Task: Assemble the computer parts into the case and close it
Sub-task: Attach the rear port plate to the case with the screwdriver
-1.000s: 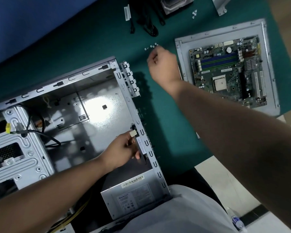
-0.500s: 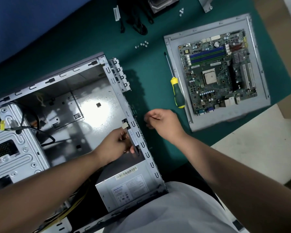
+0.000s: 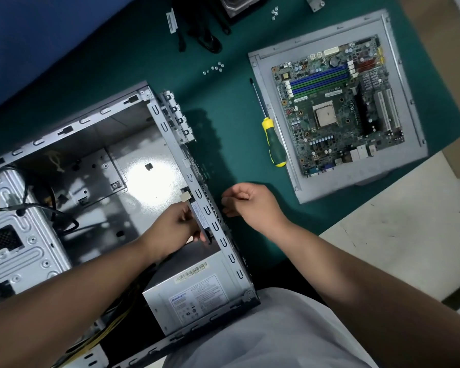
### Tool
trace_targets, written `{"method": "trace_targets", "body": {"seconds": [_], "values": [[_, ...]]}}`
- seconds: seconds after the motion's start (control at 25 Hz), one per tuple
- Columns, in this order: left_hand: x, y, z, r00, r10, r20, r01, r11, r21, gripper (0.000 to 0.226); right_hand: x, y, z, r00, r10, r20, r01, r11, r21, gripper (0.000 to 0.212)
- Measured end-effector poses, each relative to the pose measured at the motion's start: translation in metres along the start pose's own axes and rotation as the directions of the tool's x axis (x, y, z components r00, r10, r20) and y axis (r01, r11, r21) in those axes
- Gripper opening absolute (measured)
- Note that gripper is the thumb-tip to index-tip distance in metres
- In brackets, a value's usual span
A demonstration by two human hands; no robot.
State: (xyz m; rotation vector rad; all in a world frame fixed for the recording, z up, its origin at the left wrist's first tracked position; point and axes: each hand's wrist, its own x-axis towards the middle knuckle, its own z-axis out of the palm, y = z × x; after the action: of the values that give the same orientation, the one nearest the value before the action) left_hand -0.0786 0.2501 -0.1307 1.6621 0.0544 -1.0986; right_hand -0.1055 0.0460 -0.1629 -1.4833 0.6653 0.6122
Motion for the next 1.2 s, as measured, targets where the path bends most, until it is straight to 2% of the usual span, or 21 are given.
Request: {"method": "trace_targets", "body": {"seconds": [0.16, 0.36, 0.44, 0.96, 1.2], "values": [[-0.001, 0.003, 0.000, 1.000, 0.004, 0.000, -0.004, 1.000, -0.009, 0.038, -0.007, 0.002, 0.003, 1.000, 0.014, 0.024, -0.015, 0.998, 0.061, 0.016], [-0.003, 0.009, 0.001, 0.999, -0.050, -0.016, 0.050, 0.999, -0.020, 0.051, -0.007, 0.005, 0.003, 1.000, 0.012, 0.002, -0.012, 0.993, 0.118, 0.016], [-0.003, 0.011, 0.001, 0.998, -0.062, -0.008, 0.062, 0.998, -0.012, 0.054, -0.005, 0.005, 0.004, 1.000, -0.001, 0.006, 0.000, 0.996, 0.088, 0.011], [-0.002, 0.012, 0.004, 0.996, -0.058, -0.067, 0.056, 0.998, -0.027, 0.027, -0.001, 0.008, 0.001, 0.996, -0.036, 0.081, 0.031, 0.998, 0.064, 0.006], [-0.004, 0.013, 0.003, 0.998, -0.028, -0.060, 0.026, 0.999, -0.045, 0.025, -0.001, 0.009, 0.004, 0.997, -0.056, 0.062, 0.054, 0.998, 0.043, 0.007]]}}
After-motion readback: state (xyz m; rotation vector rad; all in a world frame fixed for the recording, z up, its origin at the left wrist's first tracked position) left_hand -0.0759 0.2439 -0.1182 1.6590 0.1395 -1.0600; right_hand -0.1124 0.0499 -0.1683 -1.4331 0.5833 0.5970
